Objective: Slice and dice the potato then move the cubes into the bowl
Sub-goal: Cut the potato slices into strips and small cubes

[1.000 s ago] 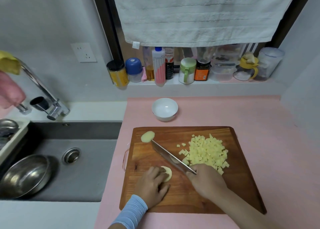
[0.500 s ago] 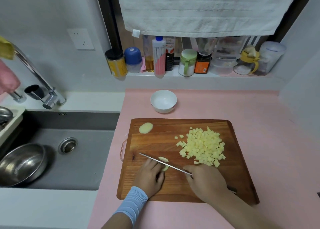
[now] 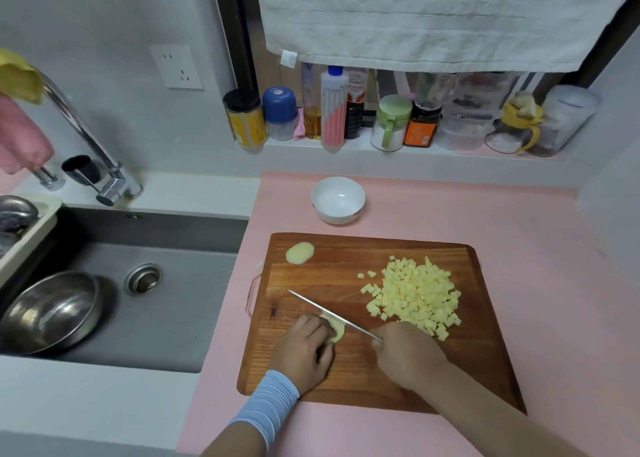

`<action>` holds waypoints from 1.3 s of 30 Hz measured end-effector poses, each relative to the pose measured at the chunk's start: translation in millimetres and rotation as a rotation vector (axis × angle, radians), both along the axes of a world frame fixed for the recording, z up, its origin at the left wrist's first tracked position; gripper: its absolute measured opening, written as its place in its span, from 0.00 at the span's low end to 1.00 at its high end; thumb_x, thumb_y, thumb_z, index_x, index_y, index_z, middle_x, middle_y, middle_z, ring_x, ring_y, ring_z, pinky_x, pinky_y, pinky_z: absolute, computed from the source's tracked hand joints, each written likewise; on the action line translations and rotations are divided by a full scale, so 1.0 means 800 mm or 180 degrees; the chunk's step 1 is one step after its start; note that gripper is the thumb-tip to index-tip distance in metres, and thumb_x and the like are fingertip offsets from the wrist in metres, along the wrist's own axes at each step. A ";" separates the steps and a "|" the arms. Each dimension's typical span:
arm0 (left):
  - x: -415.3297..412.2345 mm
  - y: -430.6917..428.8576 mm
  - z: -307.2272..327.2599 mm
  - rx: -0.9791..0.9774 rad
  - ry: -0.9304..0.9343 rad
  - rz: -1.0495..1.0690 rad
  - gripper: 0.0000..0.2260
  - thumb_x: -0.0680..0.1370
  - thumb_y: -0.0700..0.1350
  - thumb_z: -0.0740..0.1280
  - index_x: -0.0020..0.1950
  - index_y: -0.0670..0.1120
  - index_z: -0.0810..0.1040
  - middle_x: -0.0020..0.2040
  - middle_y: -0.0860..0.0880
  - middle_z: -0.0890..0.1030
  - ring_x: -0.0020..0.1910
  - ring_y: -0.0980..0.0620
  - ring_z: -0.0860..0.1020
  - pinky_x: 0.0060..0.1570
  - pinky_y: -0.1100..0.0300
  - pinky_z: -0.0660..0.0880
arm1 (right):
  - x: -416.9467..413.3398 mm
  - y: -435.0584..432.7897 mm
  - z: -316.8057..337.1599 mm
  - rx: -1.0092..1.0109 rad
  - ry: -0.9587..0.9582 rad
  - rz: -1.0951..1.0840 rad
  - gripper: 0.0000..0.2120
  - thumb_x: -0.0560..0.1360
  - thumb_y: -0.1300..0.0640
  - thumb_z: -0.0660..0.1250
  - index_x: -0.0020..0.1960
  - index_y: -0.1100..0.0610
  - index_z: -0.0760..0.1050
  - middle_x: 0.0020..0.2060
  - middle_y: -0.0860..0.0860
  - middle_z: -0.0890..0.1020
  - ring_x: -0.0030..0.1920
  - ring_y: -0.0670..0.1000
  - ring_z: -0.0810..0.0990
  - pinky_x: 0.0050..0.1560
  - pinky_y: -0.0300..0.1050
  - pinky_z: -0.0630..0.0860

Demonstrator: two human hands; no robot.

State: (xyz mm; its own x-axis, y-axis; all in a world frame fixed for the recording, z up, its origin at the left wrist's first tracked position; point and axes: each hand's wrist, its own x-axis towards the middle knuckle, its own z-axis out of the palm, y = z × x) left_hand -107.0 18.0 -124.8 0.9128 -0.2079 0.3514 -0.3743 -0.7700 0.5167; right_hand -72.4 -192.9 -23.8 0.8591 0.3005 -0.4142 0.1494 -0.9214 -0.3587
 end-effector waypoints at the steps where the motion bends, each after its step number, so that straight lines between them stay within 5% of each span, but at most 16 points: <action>1: -0.001 0.000 -0.001 0.0020 -0.0017 0.0016 0.03 0.73 0.41 0.69 0.45 0.46 0.79 0.47 0.52 0.78 0.49 0.51 0.76 0.51 0.60 0.75 | 0.002 0.001 -0.001 -0.0016 0.0016 -0.0014 0.12 0.83 0.51 0.59 0.52 0.48 0.82 0.34 0.44 0.77 0.36 0.43 0.77 0.35 0.37 0.68; 10: -0.007 0.000 0.000 0.0200 -0.0101 0.0085 0.01 0.75 0.44 0.70 0.44 0.47 0.79 0.45 0.53 0.77 0.45 0.51 0.74 0.42 0.58 0.76 | -0.009 -0.003 -0.006 0.0063 -0.0201 0.0157 0.15 0.84 0.49 0.57 0.63 0.46 0.80 0.42 0.44 0.84 0.43 0.45 0.81 0.44 0.40 0.77; 13: -0.007 -0.001 0.004 0.0092 -0.0118 0.0118 0.01 0.74 0.43 0.71 0.44 0.47 0.80 0.45 0.53 0.77 0.45 0.52 0.75 0.44 0.60 0.76 | -0.017 -0.010 -0.011 0.0089 -0.0447 0.0178 0.18 0.84 0.46 0.57 0.71 0.43 0.75 0.53 0.44 0.86 0.52 0.46 0.83 0.53 0.40 0.77; 16: -0.007 -0.001 0.004 0.0015 -0.0148 0.0115 0.03 0.74 0.42 0.71 0.46 0.47 0.82 0.47 0.53 0.80 0.47 0.52 0.76 0.48 0.62 0.76 | -0.029 -0.015 -0.008 0.0135 -0.0515 0.0256 0.19 0.84 0.44 0.56 0.73 0.41 0.73 0.54 0.42 0.85 0.53 0.45 0.82 0.50 0.37 0.73; 26: -0.006 -0.001 0.000 0.0003 -0.0111 0.0159 0.01 0.74 0.42 0.71 0.45 0.47 0.81 0.46 0.53 0.79 0.45 0.51 0.76 0.44 0.60 0.75 | -0.020 -0.030 -0.002 -0.0047 -0.0151 0.0233 0.14 0.83 0.49 0.57 0.58 0.46 0.81 0.38 0.43 0.82 0.38 0.45 0.80 0.42 0.39 0.77; 39: -0.009 -0.001 -0.003 0.0129 -0.0246 0.0095 0.01 0.76 0.42 0.70 0.44 0.46 0.80 0.44 0.51 0.77 0.43 0.50 0.75 0.44 0.58 0.75 | -0.001 0.030 -0.001 -0.0192 -0.0088 0.0269 0.11 0.81 0.54 0.59 0.44 0.51 0.78 0.34 0.46 0.77 0.36 0.50 0.77 0.35 0.44 0.73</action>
State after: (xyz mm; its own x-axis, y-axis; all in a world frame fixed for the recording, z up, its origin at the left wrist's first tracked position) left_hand -114.5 17.2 -127.4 0.8894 -0.1966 0.4128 -0.3884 -0.8011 0.4553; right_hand -73.5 -169.2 -24.6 0.8431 0.3475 -0.4103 0.2364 -0.9249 -0.2976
